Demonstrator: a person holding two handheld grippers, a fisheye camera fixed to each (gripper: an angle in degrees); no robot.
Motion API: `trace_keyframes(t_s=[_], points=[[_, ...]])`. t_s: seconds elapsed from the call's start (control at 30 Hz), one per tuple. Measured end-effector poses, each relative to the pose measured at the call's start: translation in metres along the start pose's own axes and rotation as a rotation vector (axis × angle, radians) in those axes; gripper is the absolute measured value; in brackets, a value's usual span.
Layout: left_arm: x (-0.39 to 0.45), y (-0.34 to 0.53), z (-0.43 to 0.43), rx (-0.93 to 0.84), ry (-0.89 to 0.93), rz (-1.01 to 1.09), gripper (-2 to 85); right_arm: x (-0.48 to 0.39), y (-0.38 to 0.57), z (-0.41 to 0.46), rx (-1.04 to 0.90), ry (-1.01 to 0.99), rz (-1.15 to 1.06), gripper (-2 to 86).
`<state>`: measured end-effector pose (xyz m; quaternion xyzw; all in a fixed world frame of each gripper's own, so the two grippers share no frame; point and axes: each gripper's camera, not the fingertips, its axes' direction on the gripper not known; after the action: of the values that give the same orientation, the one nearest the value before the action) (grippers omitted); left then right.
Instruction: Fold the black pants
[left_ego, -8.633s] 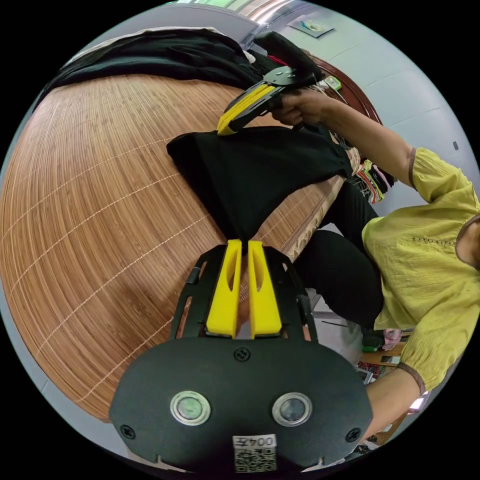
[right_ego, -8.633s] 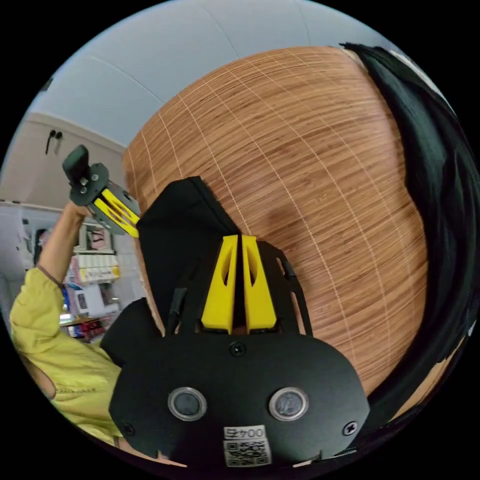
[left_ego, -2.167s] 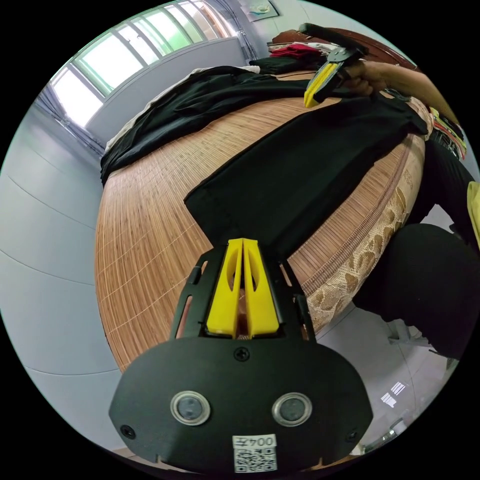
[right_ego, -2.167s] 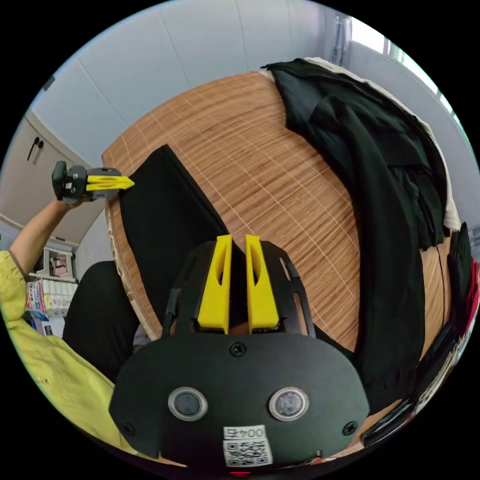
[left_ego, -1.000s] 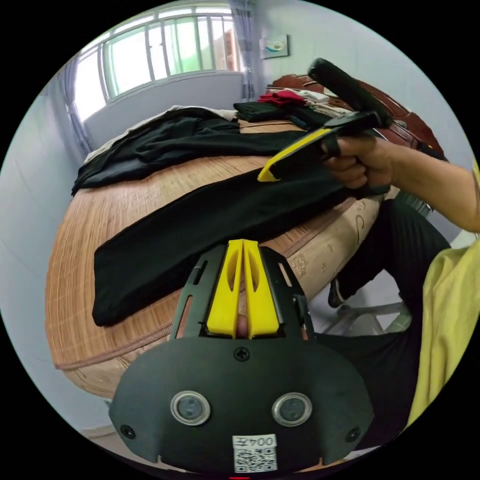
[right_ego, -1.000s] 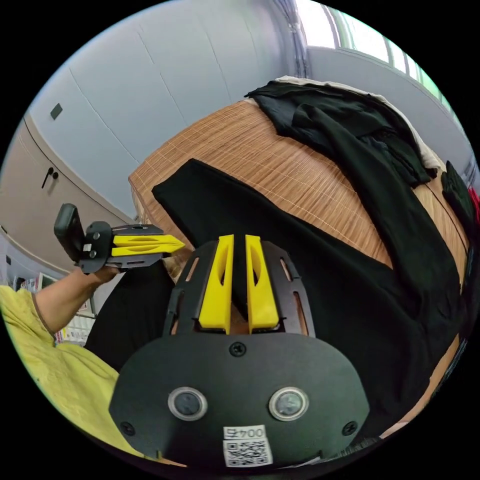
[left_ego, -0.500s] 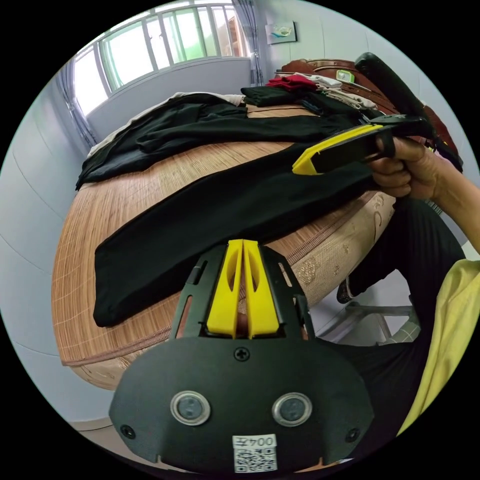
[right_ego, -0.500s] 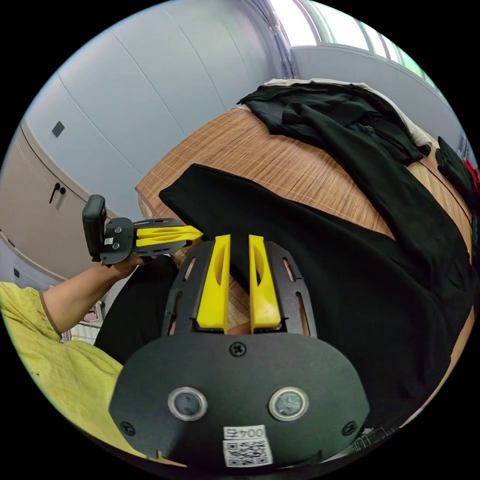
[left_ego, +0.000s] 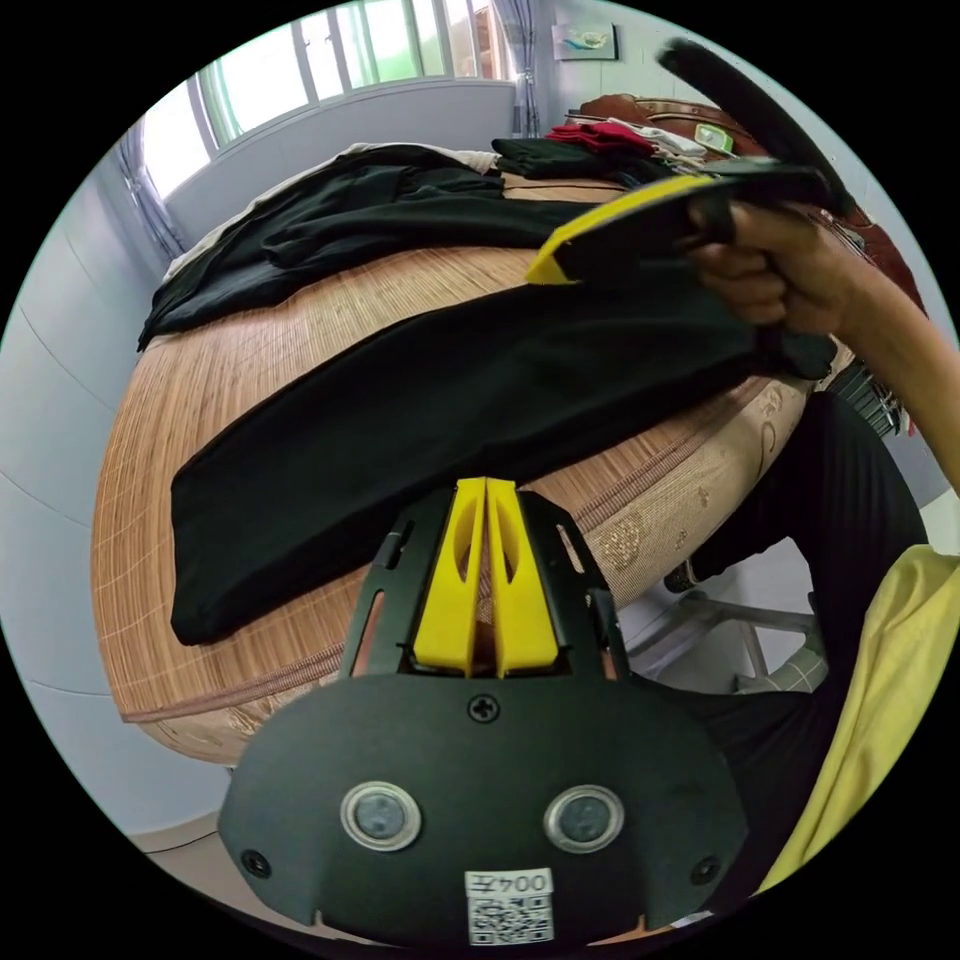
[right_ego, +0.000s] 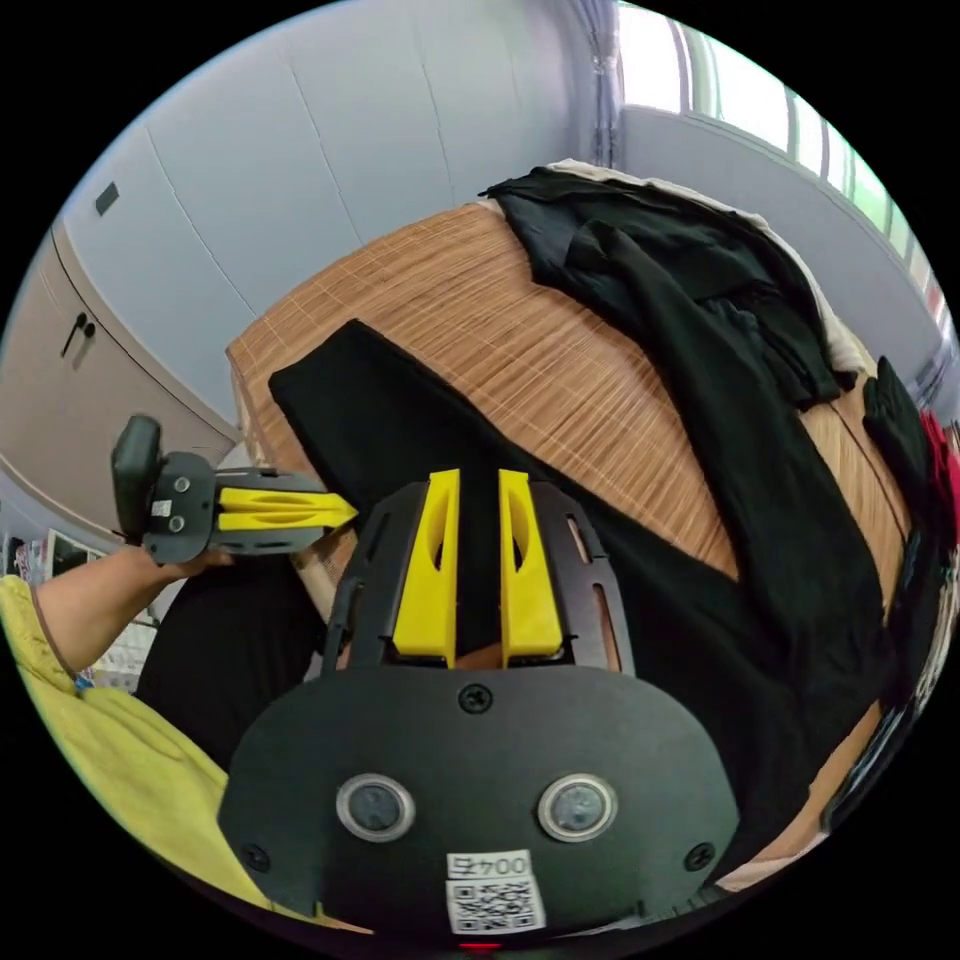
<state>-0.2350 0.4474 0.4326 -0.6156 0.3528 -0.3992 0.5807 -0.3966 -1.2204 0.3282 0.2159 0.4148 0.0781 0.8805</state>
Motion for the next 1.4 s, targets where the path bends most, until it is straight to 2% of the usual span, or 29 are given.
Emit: trace_keyframes(t_s=[0.27, 0.37, 0.57, 0.8, 0.9, 1.0, 1.13, 1.23, 1.4], points=[[-0.007, -0.014, 0.006, -0.008, 0.059, -0.014, 0.1, -0.006, -0.116, 0.061, -0.234, 0.020, -0.193, 6.5], [-0.005, -0.017, 0.008, -0.006, 0.051, -0.007, 0.1, -0.008, -0.140, 0.077, -0.326, -0.049, -0.240, 6.4], [-0.005, -0.024, 0.012, -0.002, 0.049, 0.000, 0.0, -0.024, -0.165, 0.094, -0.431, -0.035, -0.350, 3.9], [-0.008, -0.028, 0.017, 0.005, 0.068, -0.002, 0.0, -0.025, -0.185, 0.091, -0.441, -0.128, -0.325, 6.4], [-0.009, -0.029, 0.019, 0.009, 0.066, -0.001, 0.0, -0.030, -0.184, 0.097, -0.471, -0.127, -0.350, 2.5], [-0.009, -0.030, 0.021, 0.011, 0.064, 0.000, 0.1, -0.043, -0.180, 0.096, -0.450, -0.024, -0.415, 0.1], [-0.008, -0.031, 0.023, 0.010, 0.054, 0.010, 0.1, -0.037, -0.184, 0.090, -0.356, 0.135, -0.294, -0.4], [-0.006, -0.031, 0.025, 0.009, 0.037, 0.020, 0.1, -0.036, -0.168, 0.111, -0.393, 0.174, -0.261, 0.2], [-0.005, -0.030, 0.028, 0.008, 0.026, 0.027, 0.1, -0.034, -0.143, 0.102, -0.336, 0.129, -0.168, 4.1]])
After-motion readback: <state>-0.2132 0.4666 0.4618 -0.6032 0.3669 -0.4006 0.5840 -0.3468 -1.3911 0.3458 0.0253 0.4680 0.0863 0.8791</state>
